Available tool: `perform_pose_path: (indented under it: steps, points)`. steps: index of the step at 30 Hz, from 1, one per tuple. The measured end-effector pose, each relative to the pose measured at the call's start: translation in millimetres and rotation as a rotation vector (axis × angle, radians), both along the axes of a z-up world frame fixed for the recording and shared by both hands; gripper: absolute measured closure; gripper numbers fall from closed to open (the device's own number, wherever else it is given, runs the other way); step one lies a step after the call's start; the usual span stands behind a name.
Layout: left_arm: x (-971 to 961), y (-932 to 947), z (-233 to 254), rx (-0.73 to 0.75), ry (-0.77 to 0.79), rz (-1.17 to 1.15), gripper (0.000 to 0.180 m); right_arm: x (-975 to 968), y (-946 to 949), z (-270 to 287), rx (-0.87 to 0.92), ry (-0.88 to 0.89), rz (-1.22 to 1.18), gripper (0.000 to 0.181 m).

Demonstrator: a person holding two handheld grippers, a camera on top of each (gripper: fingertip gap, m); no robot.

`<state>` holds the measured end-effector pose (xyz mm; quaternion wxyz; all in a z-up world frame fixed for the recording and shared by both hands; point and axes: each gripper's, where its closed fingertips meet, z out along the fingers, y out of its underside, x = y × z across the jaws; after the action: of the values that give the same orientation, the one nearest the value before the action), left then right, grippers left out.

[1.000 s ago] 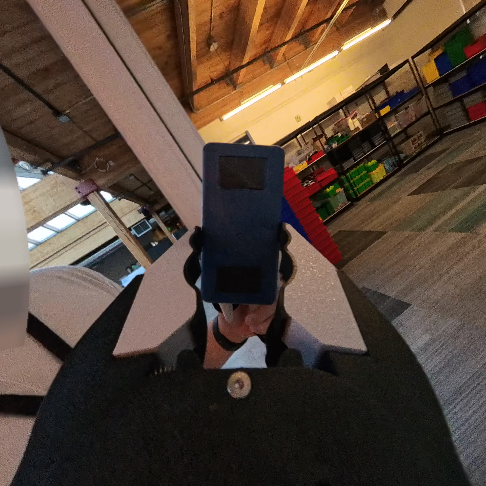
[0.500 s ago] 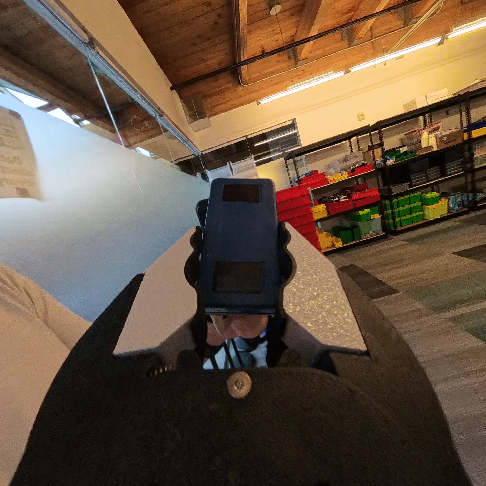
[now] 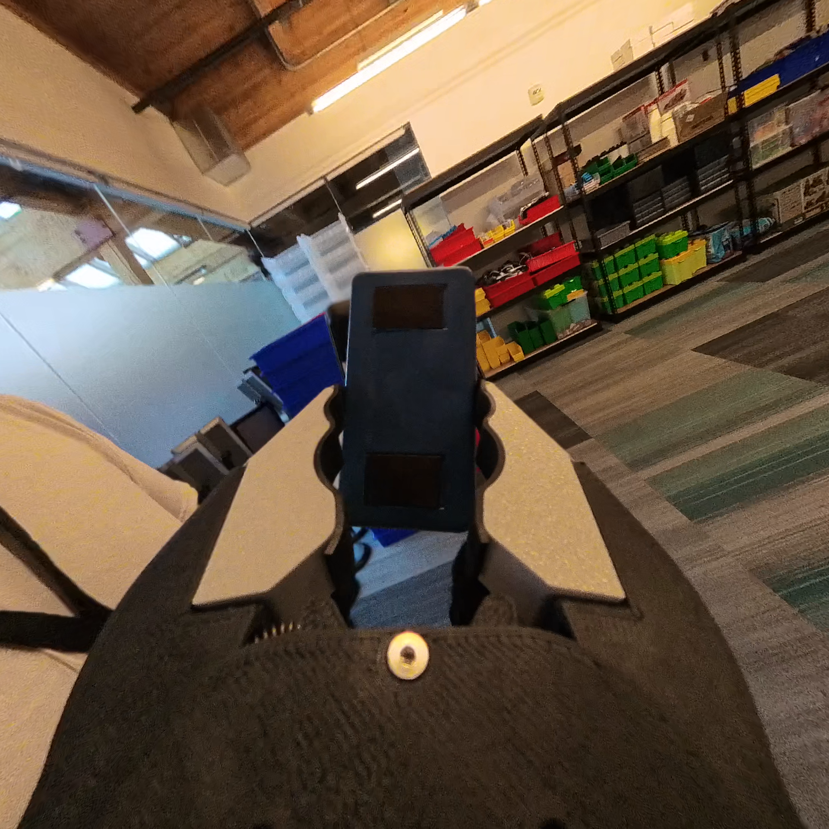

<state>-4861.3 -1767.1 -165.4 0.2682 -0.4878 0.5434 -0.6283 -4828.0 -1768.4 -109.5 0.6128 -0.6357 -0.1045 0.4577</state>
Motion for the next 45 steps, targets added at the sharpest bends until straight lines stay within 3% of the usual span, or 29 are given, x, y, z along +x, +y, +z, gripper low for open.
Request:
perform_pose_path:
  steps: [3,8,11,14,17,22,25,28,31,36,40,45]
  points:
    - [-20,126,-37,-0.176,0.094,0.132,0.119,75,121,5,-0.002,0.092,-0.072,0.124]
    - [-106,332,-121,-0.276,0.242,0.553,0.119,167,334,-5,0.023,0.131,-0.135,0.124]
    - [-122,464,-141,-0.292,0.228,0.682,0.120,194,462,-27,0.039,0.118,-0.158,0.124]
    - [-76,617,-119,-0.285,0.137,0.608,0.123,223,580,-41,0.054,0.181,-0.263,0.124]
    - [5,757,-49,-0.270,-0.005,0.407,0.129,249,690,-37,0.023,0.317,-0.270,0.123]
    - [116,990,0,-0.075,-0.062,0.276,0.129,307,869,-33,0.078,0.195,-0.428,0.123]
    - [148,1129,-9,-0.046,-0.092,0.316,0.128,344,988,-42,0.112,0.169,-0.484,0.123]
    - [143,1259,-44,-0.116,-0.070,0.461,0.129,388,1123,-40,0.129,0.194,-0.477,0.123]
    - [105,1363,-81,-0.247,0.075,0.541,0.129,428,1256,-3,0.146,0.336,-0.419,0.123]
    - [2,1543,-112,-0.260,0.157,0.849,0.123,475,1488,41,0.200,0.468,-0.279,0.123]
    - [-49,1719,-110,-0.220,0.078,0.995,0.122,492,1648,49,0.313,0.653,-0.184,0.123]
    - [-10,1987,-50,-0.065,0.054,0.842,0.120,511,1825,34,0.370,0.787,-0.317,0.123]
